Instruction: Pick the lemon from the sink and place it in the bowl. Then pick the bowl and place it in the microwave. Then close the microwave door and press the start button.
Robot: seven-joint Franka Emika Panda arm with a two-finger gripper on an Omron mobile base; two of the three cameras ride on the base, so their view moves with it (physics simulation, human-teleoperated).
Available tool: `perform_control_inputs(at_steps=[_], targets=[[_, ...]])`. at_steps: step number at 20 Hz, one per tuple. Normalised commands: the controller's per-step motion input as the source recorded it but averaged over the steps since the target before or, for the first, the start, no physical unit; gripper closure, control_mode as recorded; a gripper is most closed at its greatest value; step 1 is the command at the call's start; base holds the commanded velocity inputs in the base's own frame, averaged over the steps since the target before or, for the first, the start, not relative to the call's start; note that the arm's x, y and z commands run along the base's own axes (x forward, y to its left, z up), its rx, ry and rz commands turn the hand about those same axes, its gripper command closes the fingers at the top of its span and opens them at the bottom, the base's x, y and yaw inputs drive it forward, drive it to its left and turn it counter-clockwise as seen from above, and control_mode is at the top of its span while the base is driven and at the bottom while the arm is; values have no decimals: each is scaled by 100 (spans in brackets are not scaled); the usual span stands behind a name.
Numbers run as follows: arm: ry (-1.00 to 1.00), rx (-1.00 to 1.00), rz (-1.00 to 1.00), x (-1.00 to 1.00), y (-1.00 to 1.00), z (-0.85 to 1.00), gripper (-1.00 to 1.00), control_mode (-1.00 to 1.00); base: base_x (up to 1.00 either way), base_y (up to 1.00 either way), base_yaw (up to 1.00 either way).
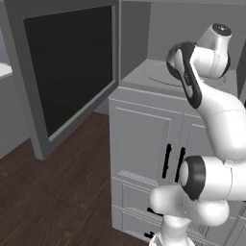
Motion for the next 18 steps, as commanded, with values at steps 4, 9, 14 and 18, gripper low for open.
perform_control_inputs(at_steps=[4, 9, 14, 18], targets=[[0, 0, 0, 46, -9, -16, 100, -100, 0, 0, 0], [-5, 0, 0, 14, 0, -1, -100, -100, 0, 0, 0], [-29, -3, 0, -1, 8, 0, -100, -100, 0, 0, 0], [-44, -10, 0, -29, 27, 0, -100, -100, 0, 0, 0]])
